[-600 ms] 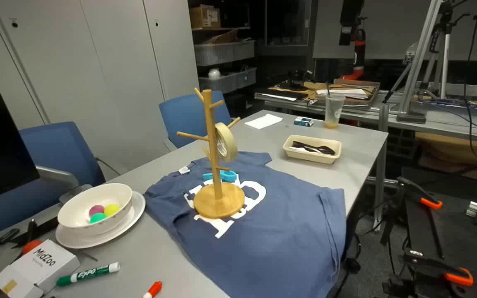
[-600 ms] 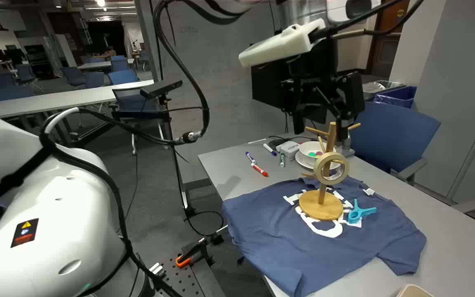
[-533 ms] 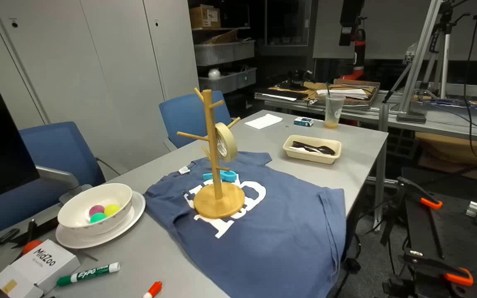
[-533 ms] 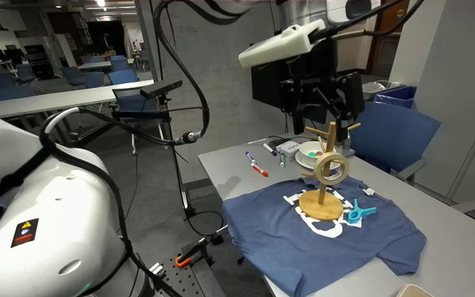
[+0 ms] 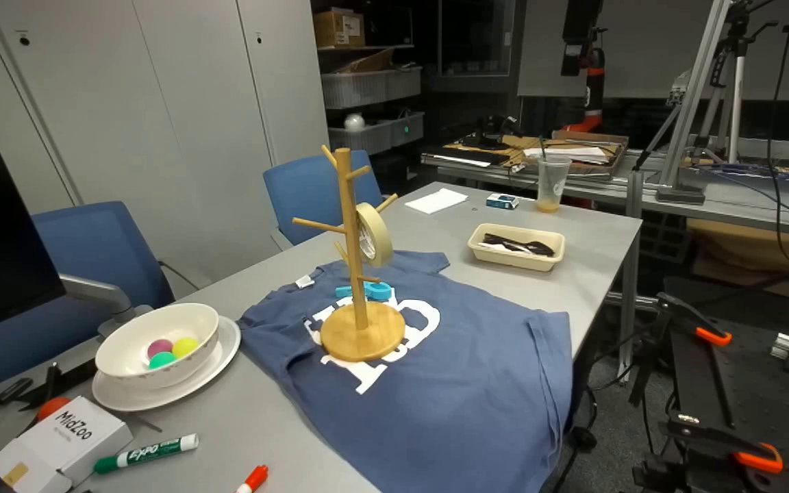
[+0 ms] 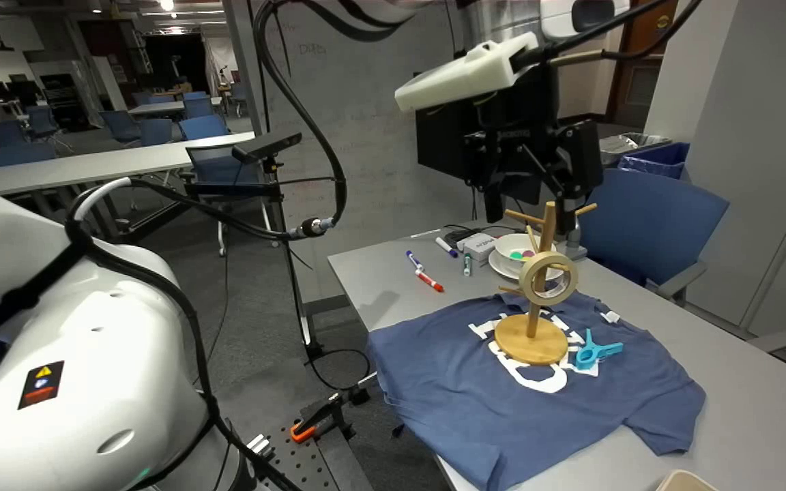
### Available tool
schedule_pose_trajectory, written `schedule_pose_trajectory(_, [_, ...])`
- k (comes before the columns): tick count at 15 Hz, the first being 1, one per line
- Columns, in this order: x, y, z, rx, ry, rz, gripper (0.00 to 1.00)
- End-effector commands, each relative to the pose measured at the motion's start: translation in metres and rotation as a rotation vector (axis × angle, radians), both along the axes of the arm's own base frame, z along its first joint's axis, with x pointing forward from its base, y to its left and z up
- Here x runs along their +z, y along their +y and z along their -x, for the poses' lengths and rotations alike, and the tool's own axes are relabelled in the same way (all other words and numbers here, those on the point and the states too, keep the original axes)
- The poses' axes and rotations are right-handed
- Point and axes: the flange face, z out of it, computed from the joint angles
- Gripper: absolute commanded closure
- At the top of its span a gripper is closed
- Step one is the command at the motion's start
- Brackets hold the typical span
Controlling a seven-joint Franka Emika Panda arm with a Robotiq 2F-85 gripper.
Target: Hang the blue peg on the opposite side of the wooden rack
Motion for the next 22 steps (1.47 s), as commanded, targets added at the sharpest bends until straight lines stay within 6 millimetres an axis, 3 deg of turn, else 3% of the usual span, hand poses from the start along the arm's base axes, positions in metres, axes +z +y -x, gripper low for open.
schedule_pose_trajectory(1, [0.0007,0.0001,-0.0001,0.000,0.001,0.000,0.00])
schedule_pose_trajectory(22, [-0.0063,0.0070,0.0007,-0.072,0.000,-0.088,0.00])
